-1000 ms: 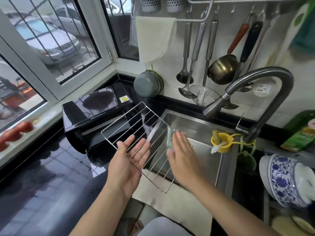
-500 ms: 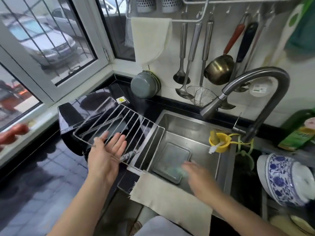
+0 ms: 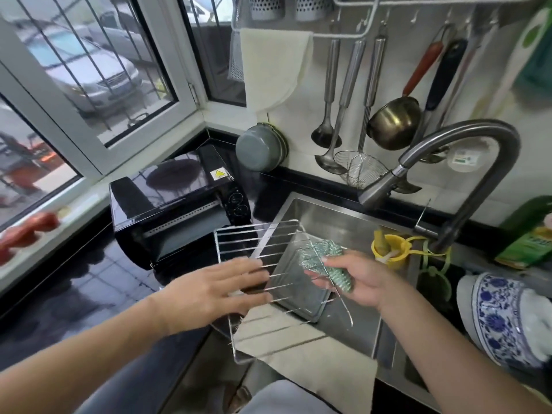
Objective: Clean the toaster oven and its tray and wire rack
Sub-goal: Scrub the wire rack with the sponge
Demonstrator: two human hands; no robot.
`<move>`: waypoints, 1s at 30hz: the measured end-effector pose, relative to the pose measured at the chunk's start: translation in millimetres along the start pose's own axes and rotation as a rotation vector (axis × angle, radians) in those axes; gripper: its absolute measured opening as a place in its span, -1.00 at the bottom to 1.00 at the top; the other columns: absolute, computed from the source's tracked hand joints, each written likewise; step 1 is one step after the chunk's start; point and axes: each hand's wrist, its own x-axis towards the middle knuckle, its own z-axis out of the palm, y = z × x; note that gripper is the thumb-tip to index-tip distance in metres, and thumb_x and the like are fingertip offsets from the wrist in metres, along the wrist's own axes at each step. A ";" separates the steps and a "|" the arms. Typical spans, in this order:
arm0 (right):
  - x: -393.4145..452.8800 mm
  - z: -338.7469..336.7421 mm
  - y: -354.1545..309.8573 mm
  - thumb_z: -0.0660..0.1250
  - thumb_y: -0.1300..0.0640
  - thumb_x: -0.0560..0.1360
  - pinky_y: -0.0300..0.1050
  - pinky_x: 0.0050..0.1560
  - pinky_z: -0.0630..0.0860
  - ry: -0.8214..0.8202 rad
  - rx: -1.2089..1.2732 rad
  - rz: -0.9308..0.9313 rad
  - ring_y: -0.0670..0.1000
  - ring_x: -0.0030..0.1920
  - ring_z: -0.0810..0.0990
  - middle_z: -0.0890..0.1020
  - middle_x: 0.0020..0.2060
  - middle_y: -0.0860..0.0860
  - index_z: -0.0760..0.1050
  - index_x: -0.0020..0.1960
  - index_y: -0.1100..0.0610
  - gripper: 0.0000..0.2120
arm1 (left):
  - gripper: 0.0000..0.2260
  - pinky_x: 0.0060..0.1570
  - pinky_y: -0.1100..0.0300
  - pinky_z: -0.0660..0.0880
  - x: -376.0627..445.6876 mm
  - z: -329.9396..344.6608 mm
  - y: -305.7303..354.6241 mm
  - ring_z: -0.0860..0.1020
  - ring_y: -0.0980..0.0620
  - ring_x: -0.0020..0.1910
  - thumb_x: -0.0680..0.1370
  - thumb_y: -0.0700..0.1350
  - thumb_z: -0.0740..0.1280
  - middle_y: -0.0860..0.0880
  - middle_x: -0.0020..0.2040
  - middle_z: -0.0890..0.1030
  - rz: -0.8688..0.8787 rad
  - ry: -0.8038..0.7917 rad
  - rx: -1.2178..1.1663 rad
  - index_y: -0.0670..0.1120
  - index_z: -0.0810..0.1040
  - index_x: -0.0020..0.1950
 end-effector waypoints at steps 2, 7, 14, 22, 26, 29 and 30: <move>7.6 -2.8 13.2 0.24 0.47 0.56 0.02 -0.24 0.67 0.118 -0.011 -0.071 0.24 -0.04 0.73 0.71 0.00 0.26 0.47 0.27 0.31 -0.70 | -0.40 0.55 -0.19 0.25 -8.0 9.0 -3.7 0.21 -0.24 0.63 0.60 -0.42 0.15 -0.19 0.62 0.30 -0.159 -0.052 0.077 0.00 0.42 0.58; 11.9 -6.6 33.5 0.23 0.49 0.55 -0.01 -0.31 0.66 0.263 -0.047 -0.218 0.20 -0.16 0.74 0.72 -0.06 0.21 0.52 0.22 0.27 -0.70 | -0.37 0.48 -0.12 0.41 2.8 37.0 30.5 0.39 -0.05 0.56 0.61 -0.43 0.25 -0.07 0.62 0.33 -1.226 0.423 -0.823 0.21 0.44 0.50; 5.2 10.6 46.1 0.28 0.24 0.62 -0.19 -0.13 0.57 0.438 -0.516 -0.410 0.00 -0.06 0.71 0.69 0.03 -0.09 0.53 0.27 0.05 -0.75 | -0.69 0.04 -0.08 0.68 44.0 34.8 60.5 0.66 -0.29 0.23 0.70 0.05 0.19 -0.20 0.28 0.67 -1.411 0.736 -1.921 0.05 0.51 0.42; 4.3 76.3 77.5 0.03 -0.01 0.63 -0.04 0.58 -0.26 0.226 -1.624 -0.924 -0.04 0.60 -0.27 -0.20 0.62 -0.02 -0.16 0.64 0.07 -0.34 | -0.66 0.01 0.05 0.65 62.1 31.9 68.7 0.69 -0.10 0.18 0.70 0.10 0.17 -0.14 0.29 0.67 -1.323 0.643 -1.913 0.10 0.54 0.43; 10.4 57.4 61.3 -0.01 -0.05 0.63 0.05 0.60 -0.15 0.159 -1.821 -0.994 -0.02 0.62 -0.17 -0.08 0.63 0.00 -0.07 0.65 0.09 -0.37 | -0.64 -0.02 -0.02 0.67 57.5 33.1 69.1 0.71 -0.18 0.11 0.70 0.10 0.17 -0.22 0.25 0.68 -1.333 0.695 -1.973 0.04 0.55 0.43; 8.1 25.6 25.3 -0.02 -0.01 0.65 0.03 0.61 -0.15 0.405 -1.683 -0.707 -0.01 0.60 -0.22 -0.11 0.62 0.00 -0.07 0.65 0.10 -0.39 | -0.65 0.05 -0.06 0.67 49.4 28.3 62.2 0.67 -0.31 0.19 0.73 0.09 0.12 -0.26 0.26 0.67 -1.333 0.794 -1.988 0.04 0.51 0.44; 5.5 33.4 31.3 0.00 0.01 0.64 0.02 0.61 -0.14 0.363 -1.619 -0.749 -0.01 0.61 -0.18 -0.05 0.63 0.03 -0.01 0.64 0.12 -0.40 | -0.65 0.03 -0.04 0.67 51.8 26.5 60.0 0.68 -0.29 0.17 0.72 0.09 0.13 -0.22 0.23 0.69 -1.335 0.799 -1.972 0.04 0.52 0.43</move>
